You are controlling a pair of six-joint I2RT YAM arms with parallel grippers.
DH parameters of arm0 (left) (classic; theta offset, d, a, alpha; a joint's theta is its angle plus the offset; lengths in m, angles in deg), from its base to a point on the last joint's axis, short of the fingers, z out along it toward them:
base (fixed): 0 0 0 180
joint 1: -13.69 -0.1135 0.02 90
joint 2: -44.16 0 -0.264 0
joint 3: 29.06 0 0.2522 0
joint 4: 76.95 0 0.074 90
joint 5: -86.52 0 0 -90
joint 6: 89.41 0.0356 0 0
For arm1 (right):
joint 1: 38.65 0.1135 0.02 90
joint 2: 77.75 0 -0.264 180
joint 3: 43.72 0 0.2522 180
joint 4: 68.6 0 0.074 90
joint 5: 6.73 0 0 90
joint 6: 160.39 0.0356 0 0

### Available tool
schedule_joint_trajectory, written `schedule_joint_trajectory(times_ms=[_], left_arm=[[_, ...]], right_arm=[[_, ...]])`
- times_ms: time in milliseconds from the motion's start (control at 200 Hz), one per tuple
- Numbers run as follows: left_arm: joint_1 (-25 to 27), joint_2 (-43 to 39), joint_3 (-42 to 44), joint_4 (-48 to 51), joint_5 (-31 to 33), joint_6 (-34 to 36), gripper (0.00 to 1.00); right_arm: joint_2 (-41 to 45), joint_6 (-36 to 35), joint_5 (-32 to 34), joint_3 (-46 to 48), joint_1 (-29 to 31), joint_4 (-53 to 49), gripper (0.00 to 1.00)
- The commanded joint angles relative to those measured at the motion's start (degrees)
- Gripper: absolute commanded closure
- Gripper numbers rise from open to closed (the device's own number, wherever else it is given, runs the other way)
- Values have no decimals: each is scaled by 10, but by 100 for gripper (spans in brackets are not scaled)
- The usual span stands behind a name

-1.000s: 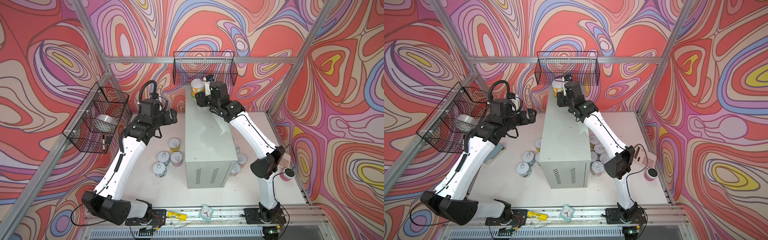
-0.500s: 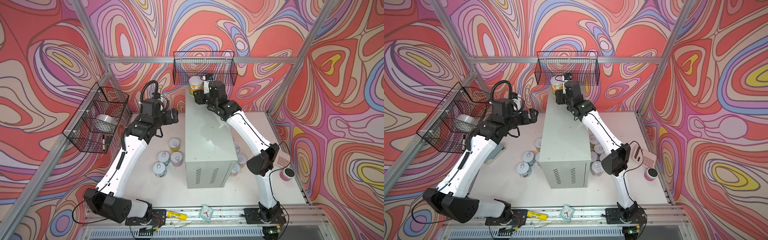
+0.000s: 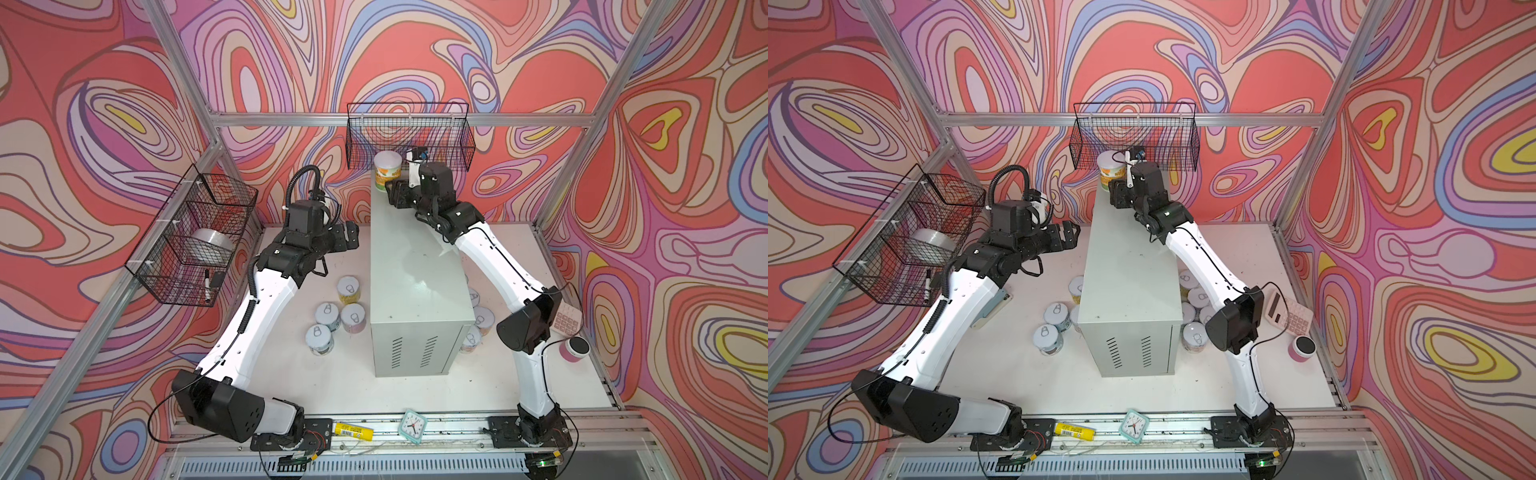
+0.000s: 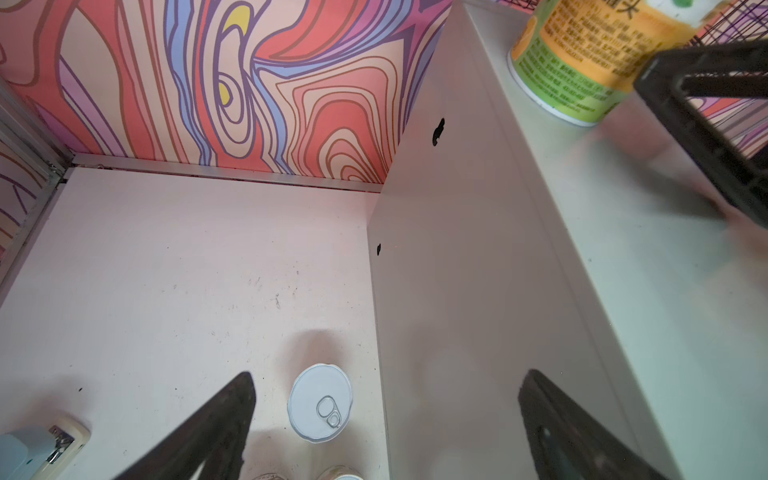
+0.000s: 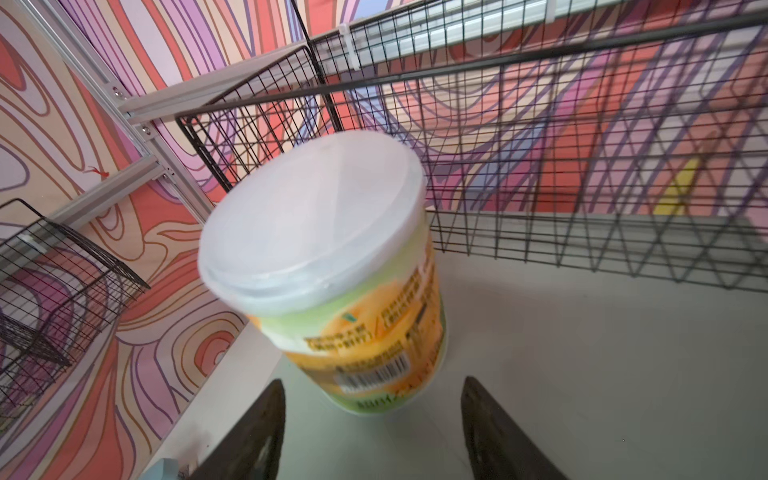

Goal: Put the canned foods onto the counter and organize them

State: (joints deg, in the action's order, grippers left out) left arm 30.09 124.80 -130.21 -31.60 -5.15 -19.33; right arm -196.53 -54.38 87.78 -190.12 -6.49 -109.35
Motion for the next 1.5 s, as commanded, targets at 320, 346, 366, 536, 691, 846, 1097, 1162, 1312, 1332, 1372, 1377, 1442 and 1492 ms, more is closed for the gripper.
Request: schedule_joint_trajectory(times_ms=[320, 346, 366, 536, 691, 846, 1097, 1162, 1312, 1332, 1372, 1377, 1442, 1492], left_arm=[[-11, 91, -110, -27, -4, -2, 1], [-10, 101, -122, -29, -10, -4, 1], [-9, 109, -134, -30, -13, -7, 1], [-9, 157, -194, -51, -27, -22, 1], [-10, 184, -230, -73, -20, -20, 1], [-10, 220, -281, -64, -30, -17, 2], [-9, 267, -340, -65, -57, -28, 2], [-6, 286, -370, -51, -57, -23, 2], [-5, 317, -409, -36, -58, -18, 2], [-6, 321, -413, -33, -58, -17, 2], [-5, 326, -419, -31, -56, -18, 2], [-5, 327, -419, -31, -56, -19, 2], [-5, 333, -421, -33, -60, -21, 2], [-4, 337, -422, -38, -65, -23, 2]], right_arm=[[238, -7, 65, 159, -1, -29, 27], [247, -4, 66, 169, -1, -29, 27], [255, -3, 67, 176, -2, -28, 27], [307, 1, 80, 238, -2, -13, 27], [319, 4, 82, 254, -2, -12, 27], [320, 2, 92, 263, -2, -18, 27], [346, -4, 113, 292, -7, -24, 28], [353, -5, 117, 298, -7, -25, 28], [363, -9, 123, 303, -8, -26, 28], [363, -10, 124, 303, -8, -27, 28], [362, -11, 124, 302, -8, -30, 28], [362, -11, 124, 301, -9, -30, 28], [360, -11, 121, 302, -8, -30, 28], [360, -11, 119, 302, -8, -28, 28]])
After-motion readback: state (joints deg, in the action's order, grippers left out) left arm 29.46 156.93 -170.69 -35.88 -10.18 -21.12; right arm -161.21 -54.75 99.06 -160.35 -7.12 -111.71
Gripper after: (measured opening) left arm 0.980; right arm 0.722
